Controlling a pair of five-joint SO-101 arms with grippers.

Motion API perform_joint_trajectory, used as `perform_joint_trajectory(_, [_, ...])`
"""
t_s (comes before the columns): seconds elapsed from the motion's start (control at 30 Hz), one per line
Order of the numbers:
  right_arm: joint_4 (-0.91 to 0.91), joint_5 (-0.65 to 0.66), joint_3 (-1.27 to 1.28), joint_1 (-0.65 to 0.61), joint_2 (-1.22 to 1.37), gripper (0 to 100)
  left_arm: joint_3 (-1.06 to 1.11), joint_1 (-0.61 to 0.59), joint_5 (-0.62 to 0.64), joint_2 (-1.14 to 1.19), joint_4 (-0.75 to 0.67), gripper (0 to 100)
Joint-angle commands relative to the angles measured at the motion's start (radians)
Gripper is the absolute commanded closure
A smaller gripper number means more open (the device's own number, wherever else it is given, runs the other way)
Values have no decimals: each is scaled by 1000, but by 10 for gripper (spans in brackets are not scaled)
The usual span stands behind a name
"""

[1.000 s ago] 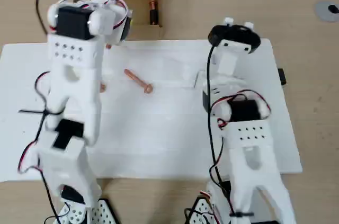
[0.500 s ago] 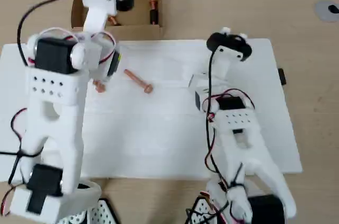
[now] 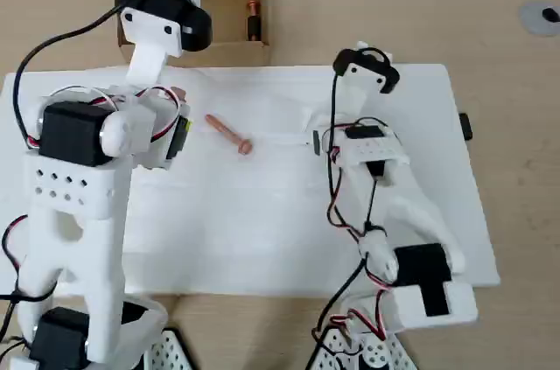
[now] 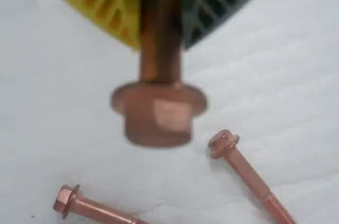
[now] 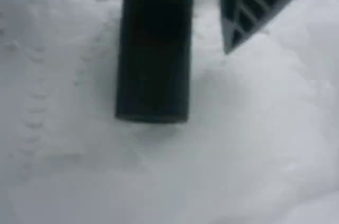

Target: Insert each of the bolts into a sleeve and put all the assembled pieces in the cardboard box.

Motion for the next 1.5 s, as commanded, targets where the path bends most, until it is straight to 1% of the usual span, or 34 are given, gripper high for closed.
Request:
perform_joint_trajectory(0.0, [-12,-5,-88,-7,36,634,3,2,0,-38,2,989])
perform_joint_trajectory(0.1, [15,-3,-130,-8,38,634,14,2,2,-38,2,989])
perform_joint_trajectory(0.4, [368,-11,-432,-5,38,634,18,2,2,-38,2,989])
perform_joint_trajectory(0.5, [453,-11,-529,-13,38,634,18,2,2,-35,2,989])
perform_joint_trajectory(0.6, [499,-11,-584,-31,42,634,18,2,2,-30,2,989])
perform_joint_trajectory(0.93, [519,-12,-593,-111,45,631,20,2,2,-30,2,989])
perform_joint_trajectory(1.1, [520,-35,-559,-157,47,630,84,2,2,-38,2,989])
perform_joint_trajectory(1.3, [526,-75,-509,-160,47,630,141,0,21,-38,2,989])
perform_joint_trajectory(1.47, [591,-75,-513,-159,47,629,138,0,37,-38,2,989])
